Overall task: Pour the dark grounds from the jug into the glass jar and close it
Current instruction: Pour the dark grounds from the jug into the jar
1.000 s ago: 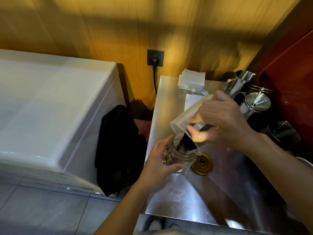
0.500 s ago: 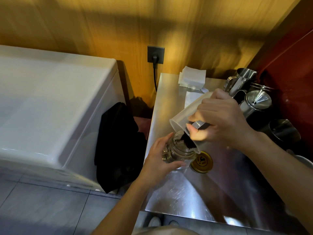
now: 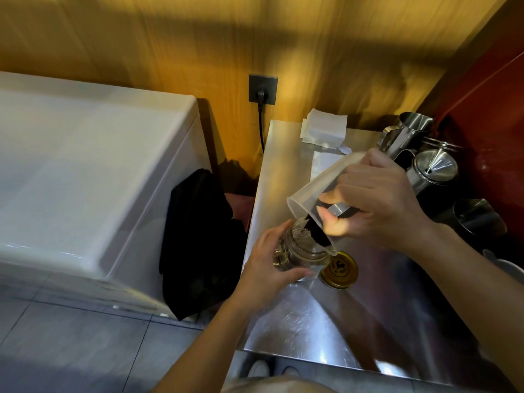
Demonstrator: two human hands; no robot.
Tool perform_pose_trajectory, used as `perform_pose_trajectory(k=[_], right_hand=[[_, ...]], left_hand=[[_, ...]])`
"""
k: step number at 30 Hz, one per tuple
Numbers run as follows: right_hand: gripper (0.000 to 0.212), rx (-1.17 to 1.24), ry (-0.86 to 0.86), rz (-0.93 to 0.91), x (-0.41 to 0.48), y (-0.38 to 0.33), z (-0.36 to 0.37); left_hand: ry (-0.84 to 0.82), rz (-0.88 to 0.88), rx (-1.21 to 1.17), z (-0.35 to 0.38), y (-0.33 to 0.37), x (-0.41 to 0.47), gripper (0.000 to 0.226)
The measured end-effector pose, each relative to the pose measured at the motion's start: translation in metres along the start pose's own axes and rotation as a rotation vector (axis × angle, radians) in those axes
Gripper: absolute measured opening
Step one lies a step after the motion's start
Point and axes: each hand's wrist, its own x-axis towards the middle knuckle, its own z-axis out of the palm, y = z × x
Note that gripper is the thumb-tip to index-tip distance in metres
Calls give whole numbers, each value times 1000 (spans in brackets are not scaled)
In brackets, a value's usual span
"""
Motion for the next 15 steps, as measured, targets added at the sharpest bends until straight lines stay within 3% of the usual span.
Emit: perform_pose_trajectory(k=[15], right_hand=[[27,13,35,2,-2,2,0]], left_hand=[[6,5,-6,1,-3,1,82]])
